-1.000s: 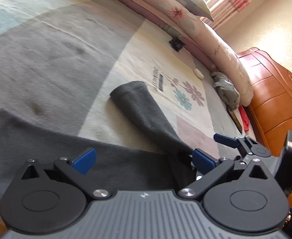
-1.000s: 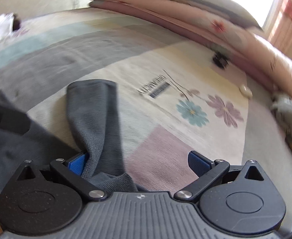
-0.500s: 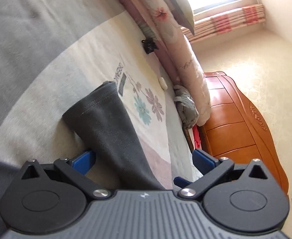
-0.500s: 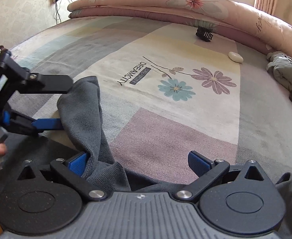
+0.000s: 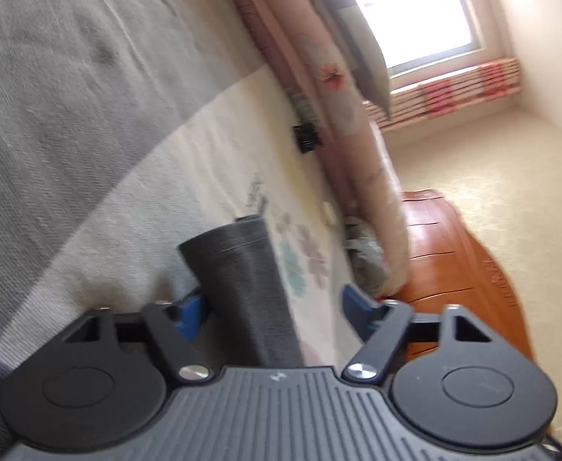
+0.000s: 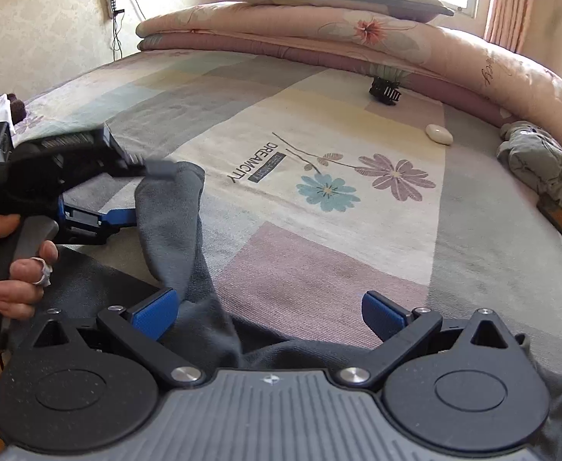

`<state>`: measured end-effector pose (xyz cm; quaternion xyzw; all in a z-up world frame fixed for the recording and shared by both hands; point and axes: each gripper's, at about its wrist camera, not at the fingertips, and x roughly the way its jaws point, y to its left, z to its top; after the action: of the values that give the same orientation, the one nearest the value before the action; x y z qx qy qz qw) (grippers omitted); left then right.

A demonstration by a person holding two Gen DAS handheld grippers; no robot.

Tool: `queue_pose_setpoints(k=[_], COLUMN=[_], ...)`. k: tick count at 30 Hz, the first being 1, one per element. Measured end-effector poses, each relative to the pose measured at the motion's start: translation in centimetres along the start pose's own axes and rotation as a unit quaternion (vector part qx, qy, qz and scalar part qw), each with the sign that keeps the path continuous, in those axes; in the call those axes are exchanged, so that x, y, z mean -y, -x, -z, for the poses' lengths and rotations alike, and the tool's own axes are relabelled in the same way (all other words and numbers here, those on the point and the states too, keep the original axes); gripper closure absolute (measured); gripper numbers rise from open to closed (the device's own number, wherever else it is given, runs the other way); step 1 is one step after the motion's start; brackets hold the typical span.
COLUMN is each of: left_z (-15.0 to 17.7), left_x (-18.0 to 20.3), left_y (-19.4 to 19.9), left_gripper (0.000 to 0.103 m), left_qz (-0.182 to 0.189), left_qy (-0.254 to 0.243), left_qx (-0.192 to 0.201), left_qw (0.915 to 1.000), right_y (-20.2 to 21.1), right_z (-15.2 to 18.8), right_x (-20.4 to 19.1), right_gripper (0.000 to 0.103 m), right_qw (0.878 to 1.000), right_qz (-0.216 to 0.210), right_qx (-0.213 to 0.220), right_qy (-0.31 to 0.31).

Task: Fold clothes
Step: 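Close the left gripper on the grey pant leg end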

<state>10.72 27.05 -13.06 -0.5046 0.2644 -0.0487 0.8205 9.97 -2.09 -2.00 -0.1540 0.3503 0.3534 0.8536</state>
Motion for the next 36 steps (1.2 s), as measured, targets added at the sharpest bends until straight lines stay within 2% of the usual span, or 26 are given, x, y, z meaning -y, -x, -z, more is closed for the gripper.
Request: queue_pose_setpoints(k=[1,3,5,14,17,20,22,23,24,25,26,27,28,30,36], left_z=[0.1,0.1,0.1,0.5,0.7,0.9,0.9,1.0,1.1,1.2,1.4,1.3,1.2,0.7,-1.5], left_x=[-0.1,-0.6,-0.8,3.7,4.9,5.2,4.3,3.6,3.0,2.1,1.1,0.3,-0.4,-1.4,-2.1], left_y=[-0.1,0.0,0.5,6.4,8.1,8.8,8.1,7.4,6.8,6.2,5.7,5.0,4.4,3.7,1.4], left_gripper=[0.062,0.081,0.094,0.101,0.102,0.102,0.100,0.095,0.082,0.076,0.065,0.060,0.060,0.057,0.057], left_qz=[-0.010,-0.014,-0.021,-0.011,-0.023,-0.043,-0.048,-0.050,-0.052,-0.060,-0.070,-0.078,-0.085,-0.069,-0.039], left_qy=[-0.001,0.010,0.014,-0.067,-0.098,-0.121,-0.105,-0.089,-0.073,-0.056,-0.039,-0.023,-0.007,0.022,0.044], left_qx=[0.000,0.001,0.008,0.071,0.084,0.081,0.059,0.047,0.035,0.025,0.014,0.004,-0.003,0.001,0.002], left_qw=[0.9999,0.9998,0.9996,0.9952,0.9914,0.9884,0.9915,0.9937,0.9954,0.9963,0.9967,0.9966,0.9964,0.9974,0.9982], right_y=[0.3,0.8,1.3,3.0,3.3,3.6,3.8,3.9,4.0,4.1,4.3,4.4,4.5,4.8,4.8], right_z=[0.1,0.5,0.8,2.3,2.6,2.8,3.0,3.2,3.4,3.6,3.8,4.0,4.1,4.3,4.2], right_x=[0.1,0.4,0.9,2.7,2.8,2.8,2.7,2.7,2.7,2.7,2.7,2.7,2.9,3.3,4.1], right_gripper=[0.000,0.000,0.000,0.000,0.000,0.000,0.000,0.000,0.000,0.000,0.000,0.000,0.000,0.000,0.000], right_qw=[1.000,1.000,1.000,0.999,0.998,0.998,0.998,0.998,0.998,0.998,0.998,0.998,0.998,0.998,0.996], right_qz=[0.002,0.007,0.012,0.025,0.021,0.020,0.018,0.017,0.020,0.022,0.025,0.027,0.030,0.036,0.045], right_qx=[0.002,0.005,0.005,0.010,0.011,0.013,0.013,0.013,0.011,0.010,0.009,0.007,0.007,0.006,0.008], right_qy=[-0.001,-0.006,-0.011,-0.043,-0.053,-0.054,-0.054,-0.054,-0.052,-0.051,-0.049,-0.048,-0.050,-0.055,-0.076])
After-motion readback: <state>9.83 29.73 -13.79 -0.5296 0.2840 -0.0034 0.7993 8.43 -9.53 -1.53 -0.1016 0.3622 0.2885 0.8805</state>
